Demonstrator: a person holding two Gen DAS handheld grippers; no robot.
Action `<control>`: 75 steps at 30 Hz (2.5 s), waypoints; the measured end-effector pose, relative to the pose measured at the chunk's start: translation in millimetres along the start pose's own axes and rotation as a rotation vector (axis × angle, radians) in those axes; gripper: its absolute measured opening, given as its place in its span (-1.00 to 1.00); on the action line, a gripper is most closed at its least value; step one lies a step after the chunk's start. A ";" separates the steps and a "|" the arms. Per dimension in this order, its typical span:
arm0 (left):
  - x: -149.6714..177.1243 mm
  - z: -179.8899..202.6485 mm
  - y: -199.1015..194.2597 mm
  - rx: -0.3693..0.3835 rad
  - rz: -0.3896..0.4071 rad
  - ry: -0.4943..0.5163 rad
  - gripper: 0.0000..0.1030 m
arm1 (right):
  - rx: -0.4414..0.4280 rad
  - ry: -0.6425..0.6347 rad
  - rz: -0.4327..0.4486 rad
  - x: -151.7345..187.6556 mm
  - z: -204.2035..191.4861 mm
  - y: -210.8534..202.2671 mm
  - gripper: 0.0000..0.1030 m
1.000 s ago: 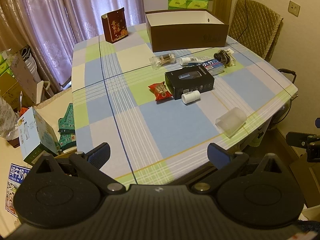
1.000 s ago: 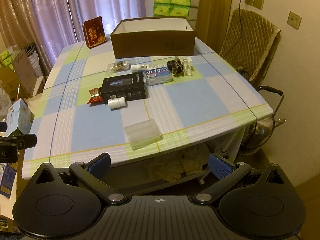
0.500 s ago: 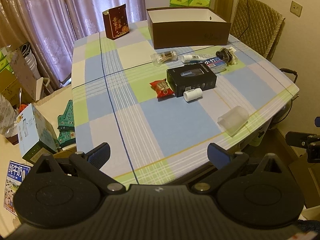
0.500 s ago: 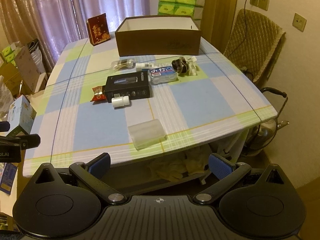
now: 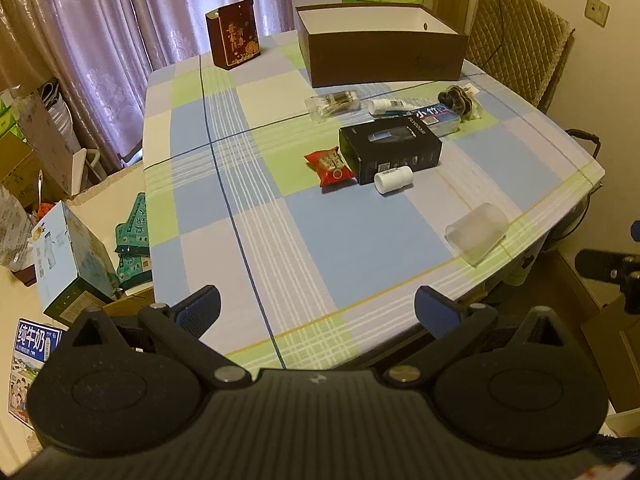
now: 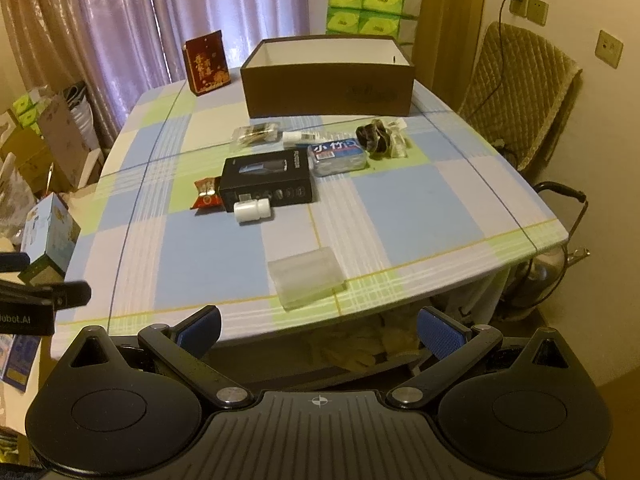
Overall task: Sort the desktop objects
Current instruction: 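Move both tools toward the clear plastic cup and white pill bottle, then grasp the clear plastic cup with the right tool while the left tool approaches the pill bottle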
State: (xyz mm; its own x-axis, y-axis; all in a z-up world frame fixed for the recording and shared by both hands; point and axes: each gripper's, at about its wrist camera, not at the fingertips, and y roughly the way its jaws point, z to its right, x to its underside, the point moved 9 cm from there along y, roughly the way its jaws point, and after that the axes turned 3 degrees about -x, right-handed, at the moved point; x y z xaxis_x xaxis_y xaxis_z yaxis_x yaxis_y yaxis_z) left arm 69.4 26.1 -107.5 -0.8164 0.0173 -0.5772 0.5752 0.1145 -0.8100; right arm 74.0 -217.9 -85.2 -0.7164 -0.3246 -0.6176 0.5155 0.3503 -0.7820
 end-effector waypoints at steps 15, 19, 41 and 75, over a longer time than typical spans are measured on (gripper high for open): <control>0.4 2.7 33.9 0.022 -0.056 -0.004 0.98 | -0.090 0.018 0.033 -6.7 15.2 33.6 0.97; -1.7 3.2 43.2 0.027 -0.072 -0.010 0.98 | -0.120 -0.003 0.027 -8.2 16.8 47.0 0.97; -13.1 10.3 109.6 -0.014 -0.168 0.000 0.98 | -0.181 -0.206 -0.115 4.9 20.9 150.4 0.81; -65.0 88.3 183.3 -0.017 -0.145 -0.134 0.64 | -0.100 -0.257 -0.098 -50.6 126.8 184.9 0.34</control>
State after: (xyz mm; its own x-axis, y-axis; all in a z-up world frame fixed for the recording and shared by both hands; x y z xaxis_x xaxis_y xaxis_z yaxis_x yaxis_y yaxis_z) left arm 232.5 -41.8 -227.5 -0.8759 -0.1325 -0.4639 0.4498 0.1235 -0.8845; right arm 265.1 -248.1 -209.2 -0.6113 -0.5683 -0.5508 0.3922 0.3869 -0.8345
